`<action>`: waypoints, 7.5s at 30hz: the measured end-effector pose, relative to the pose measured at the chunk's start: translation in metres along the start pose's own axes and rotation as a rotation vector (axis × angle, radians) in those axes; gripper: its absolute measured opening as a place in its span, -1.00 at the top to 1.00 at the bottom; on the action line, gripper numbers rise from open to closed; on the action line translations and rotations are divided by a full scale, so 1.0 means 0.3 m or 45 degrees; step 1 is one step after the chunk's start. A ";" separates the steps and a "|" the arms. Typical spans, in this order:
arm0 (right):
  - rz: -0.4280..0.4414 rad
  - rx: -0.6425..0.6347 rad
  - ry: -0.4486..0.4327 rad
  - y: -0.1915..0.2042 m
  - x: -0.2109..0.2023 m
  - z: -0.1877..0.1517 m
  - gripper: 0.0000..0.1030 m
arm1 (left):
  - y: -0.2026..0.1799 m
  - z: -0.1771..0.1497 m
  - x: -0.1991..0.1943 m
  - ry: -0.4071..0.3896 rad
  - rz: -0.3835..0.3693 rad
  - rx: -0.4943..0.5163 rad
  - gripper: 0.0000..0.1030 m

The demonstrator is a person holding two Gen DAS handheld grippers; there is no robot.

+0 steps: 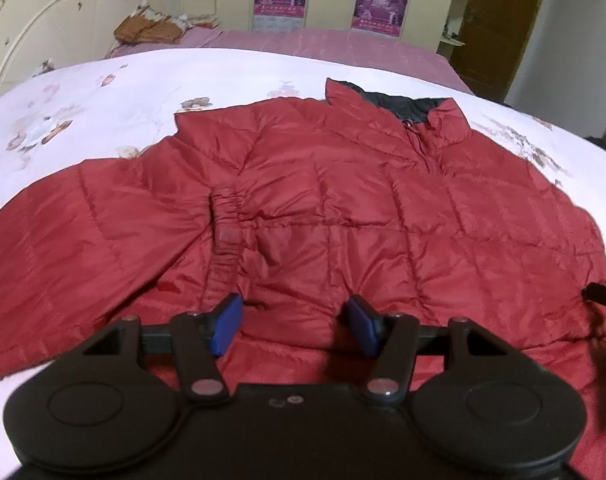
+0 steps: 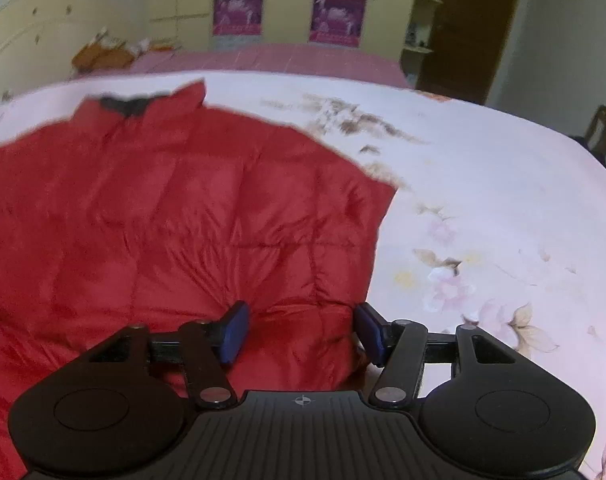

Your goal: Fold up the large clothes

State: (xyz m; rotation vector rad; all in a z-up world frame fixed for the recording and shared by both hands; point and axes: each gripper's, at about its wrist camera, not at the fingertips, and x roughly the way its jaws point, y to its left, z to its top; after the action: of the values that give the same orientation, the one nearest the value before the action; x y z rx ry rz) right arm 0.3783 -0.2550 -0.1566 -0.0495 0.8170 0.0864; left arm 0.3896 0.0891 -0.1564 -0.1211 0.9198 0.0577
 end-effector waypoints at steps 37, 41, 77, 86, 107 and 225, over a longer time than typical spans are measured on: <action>0.480 -0.277 -0.033 0.788 0.003 0.110 -0.12 | 0.709 -0.245 -0.345 -0.024 0.251 -0.611 -0.36; 0.467 -0.274 -0.043 0.824 0.017 0.129 -0.12 | 0.793 -0.274 -0.365 -0.032 0.276 -0.699 -0.36; 0.417 -0.232 -0.002 0.810 0.104 0.112 -0.12 | 0.897 -0.162 -0.439 -0.516 0.142 -0.833 0.81; 0.381 -0.111 -0.040 0.652 0.019 0.134 -0.13 | 0.474 0.057 -0.366 -0.482 -0.195 -0.380 0.81; 0.239 0.185 -0.073 0.241 -0.086 0.076 -0.13 | -0.168 -0.063 -0.102 -0.150 -0.350 0.395 -0.58; -0.014 -0.062 -0.070 0.148 0.185 0.114 -0.02 | 0.110 0.124 0.132 -0.223 0.027 0.179 0.47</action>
State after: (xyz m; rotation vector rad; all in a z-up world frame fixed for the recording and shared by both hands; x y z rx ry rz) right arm 0.4366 -0.2050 -0.1744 -0.0971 0.7593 0.0970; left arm 0.4395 0.1265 -0.1682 0.0242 0.7476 0.0232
